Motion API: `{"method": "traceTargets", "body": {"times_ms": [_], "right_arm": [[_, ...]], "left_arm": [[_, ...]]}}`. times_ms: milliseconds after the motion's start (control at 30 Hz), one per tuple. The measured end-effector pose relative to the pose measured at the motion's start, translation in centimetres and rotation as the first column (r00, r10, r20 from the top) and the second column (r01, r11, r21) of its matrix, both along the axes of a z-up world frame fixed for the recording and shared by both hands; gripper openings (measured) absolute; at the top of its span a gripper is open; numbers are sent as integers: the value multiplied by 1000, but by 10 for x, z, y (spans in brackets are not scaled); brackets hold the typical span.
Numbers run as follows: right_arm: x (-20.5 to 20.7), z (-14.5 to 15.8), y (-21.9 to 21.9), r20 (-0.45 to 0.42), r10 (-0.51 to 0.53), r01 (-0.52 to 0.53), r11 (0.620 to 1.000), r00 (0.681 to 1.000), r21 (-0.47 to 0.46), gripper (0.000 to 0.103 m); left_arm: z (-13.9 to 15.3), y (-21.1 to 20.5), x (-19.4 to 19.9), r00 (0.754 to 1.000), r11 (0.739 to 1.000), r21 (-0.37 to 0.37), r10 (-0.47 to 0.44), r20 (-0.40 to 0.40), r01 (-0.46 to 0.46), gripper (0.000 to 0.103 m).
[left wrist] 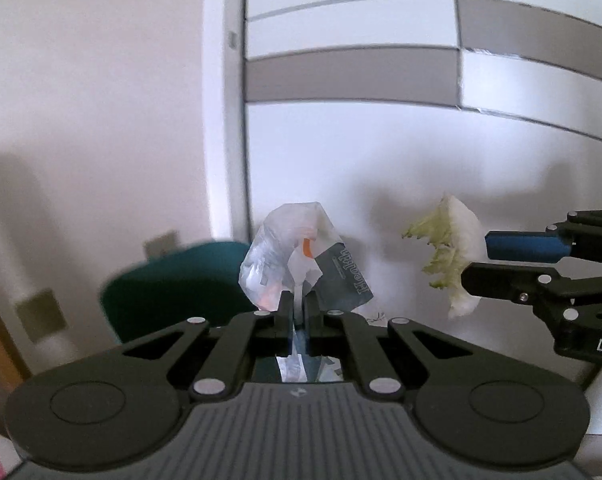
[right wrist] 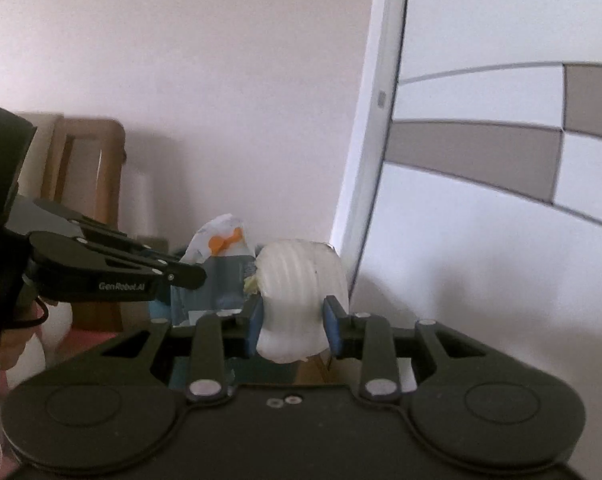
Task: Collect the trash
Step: 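Lift the printed wrapper in the left tool and foam ball in the right tool to the wastebasket, then open both tools above the teal wastebasket to drop the wrapper and ball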
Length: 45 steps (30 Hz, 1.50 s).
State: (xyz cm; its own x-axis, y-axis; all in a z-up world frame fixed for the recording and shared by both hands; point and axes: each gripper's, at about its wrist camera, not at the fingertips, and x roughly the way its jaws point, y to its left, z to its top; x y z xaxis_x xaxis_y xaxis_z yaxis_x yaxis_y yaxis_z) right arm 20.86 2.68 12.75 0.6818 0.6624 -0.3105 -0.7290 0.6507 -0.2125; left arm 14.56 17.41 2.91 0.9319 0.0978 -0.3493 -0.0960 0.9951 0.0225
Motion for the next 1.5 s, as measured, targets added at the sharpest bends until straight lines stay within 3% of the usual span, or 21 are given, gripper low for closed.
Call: {"method": "traceTargets", "body": {"times_ms": [167, 333, 633, 900, 1167, 1433, 1500], "right_arm": [[16, 11, 43, 17, 24, -24, 1000, 1000, 12, 31], [26, 10, 75, 5, 33, -34, 999, 999, 17, 31], [66, -23, 125, -89, 7, -7, 1000, 996, -9, 31], [97, -56, 157, -200, -20, 3, 996, 980, -86, 31], [115, -77, 171, -271, -57, 11, 986, 961, -169, 31], [121, -89, 182, -285, -87, 13, 968, 954, -251, 31], [120, -89, 185, -251, -96, 25, 963, 963, -270, 33]], "left_arm": [[25, 30, -2, 999, 998, 41, 46, 12, -47, 5], [29, 53, 15, 995, 993, 71, 95, -1, -95, 5], [10, 105, 73, 974, 986, 50, 164, -158, -158, 5], [-17, 115, 131, 940, 989, 64, 148, -307, -135, 5], [-45, 117, 157, 895, 990, 76, 137, -425, -115, 5], [-67, 107, 177, 835, 985, 149, 154, -528, -88, 5], [-70, 105, 180, 824, 983, 162, 166, -541, -91, 5]]}}
